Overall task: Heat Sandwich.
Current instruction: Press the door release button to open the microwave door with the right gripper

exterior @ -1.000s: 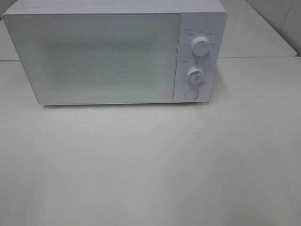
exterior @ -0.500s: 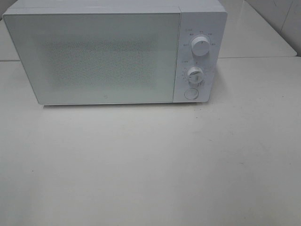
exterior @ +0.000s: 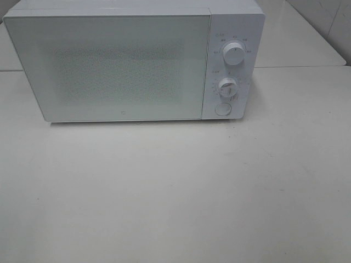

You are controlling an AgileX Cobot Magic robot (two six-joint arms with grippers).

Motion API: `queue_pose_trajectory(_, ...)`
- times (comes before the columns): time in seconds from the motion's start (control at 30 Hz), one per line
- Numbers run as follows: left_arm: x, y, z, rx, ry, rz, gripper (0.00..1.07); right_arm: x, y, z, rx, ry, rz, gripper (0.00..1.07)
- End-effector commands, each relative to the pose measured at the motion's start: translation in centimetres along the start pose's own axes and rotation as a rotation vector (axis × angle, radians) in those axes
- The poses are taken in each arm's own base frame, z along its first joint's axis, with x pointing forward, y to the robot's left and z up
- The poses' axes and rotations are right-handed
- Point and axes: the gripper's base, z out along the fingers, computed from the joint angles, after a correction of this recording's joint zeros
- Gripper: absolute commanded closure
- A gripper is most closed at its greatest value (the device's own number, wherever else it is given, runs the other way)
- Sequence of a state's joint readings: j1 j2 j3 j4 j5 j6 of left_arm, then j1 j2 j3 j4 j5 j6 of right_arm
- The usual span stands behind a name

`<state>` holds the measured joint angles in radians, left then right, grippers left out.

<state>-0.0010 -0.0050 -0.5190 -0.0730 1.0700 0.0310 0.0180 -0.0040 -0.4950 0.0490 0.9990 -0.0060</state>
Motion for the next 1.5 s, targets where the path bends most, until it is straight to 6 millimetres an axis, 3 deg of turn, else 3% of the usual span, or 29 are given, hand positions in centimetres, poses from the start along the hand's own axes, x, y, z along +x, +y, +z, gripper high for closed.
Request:
queue_pose_trajectory(0.03,0.2,0.0,-0.2,0.007,-0.015,-0.003,0.09,0.2,0.0,-0.4,0.006,-0.033,0.000,0.32)
queue_pose_trajectory(0.63,0.2,0.0,-0.2,0.007,-0.015,-0.003,0.09,-0.1,0.2,0.0,-0.017,-0.008,0.014,0.32)
queue_pose_trajectory(0.83,0.2,0.0,-0.2,0.007,-0.015,-0.003,0.09,-1.6,0.2,0.5,-0.016,-0.003,0.025,0.32)
queue_pose_trajectory(1.5,0.2,0.0,-0.2,0.007,-0.015,-0.003,0.09,-7.4,-0.3,6.5,0.012,-0.096,0.029,0.32)
